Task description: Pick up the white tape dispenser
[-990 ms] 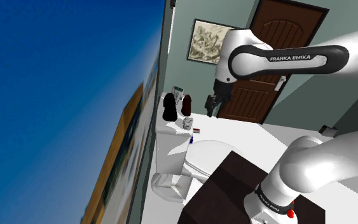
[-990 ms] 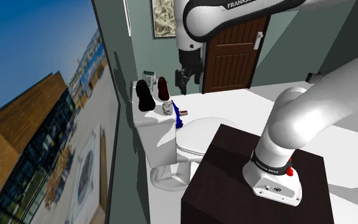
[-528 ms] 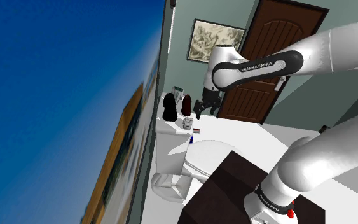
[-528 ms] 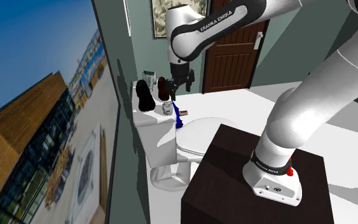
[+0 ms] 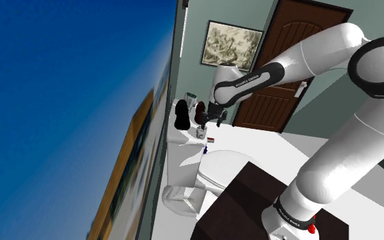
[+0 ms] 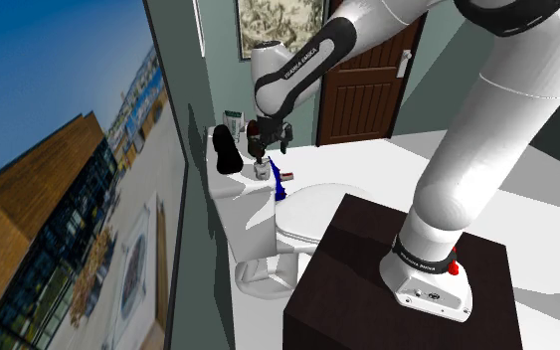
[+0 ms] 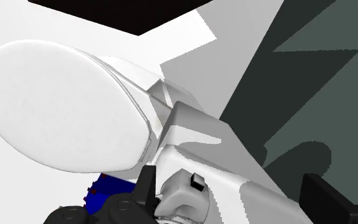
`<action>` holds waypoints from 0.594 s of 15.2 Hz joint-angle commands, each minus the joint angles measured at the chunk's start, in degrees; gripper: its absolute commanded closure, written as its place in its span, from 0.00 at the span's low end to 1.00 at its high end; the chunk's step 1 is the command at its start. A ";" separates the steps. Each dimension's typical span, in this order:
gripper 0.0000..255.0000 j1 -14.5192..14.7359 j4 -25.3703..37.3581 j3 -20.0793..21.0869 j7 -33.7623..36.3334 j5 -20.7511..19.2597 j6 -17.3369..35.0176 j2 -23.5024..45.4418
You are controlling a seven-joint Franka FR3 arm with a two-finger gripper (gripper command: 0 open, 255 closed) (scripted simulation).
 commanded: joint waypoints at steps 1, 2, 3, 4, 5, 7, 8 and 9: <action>0.00 -0.72 2.58 -0.51 1.58 -0.48 2.46 4.39; 0.00 -1.00 3.64 -0.80 2.35 -0.70 3.79 6.51; 0.00 -1.28 4.77 -1.11 3.10 -0.89 5.05 8.62; 0.00 -1.53 5.95 -1.43 3.82 -1.05 6.25 10.72; 0.00 -1.78 7.20 -1.77 4.52 -1.17 7.38 12.81; 0.00 -2.23 9.85 -2.46 5.80 -1.26 9.45 16.96; 0.00 -2.44 11.26 -2.81 6.39 -1.23 10.38 19.01; 0.00 -2.66 12.72 -3.16 6.95 -1.16 11.26 21.06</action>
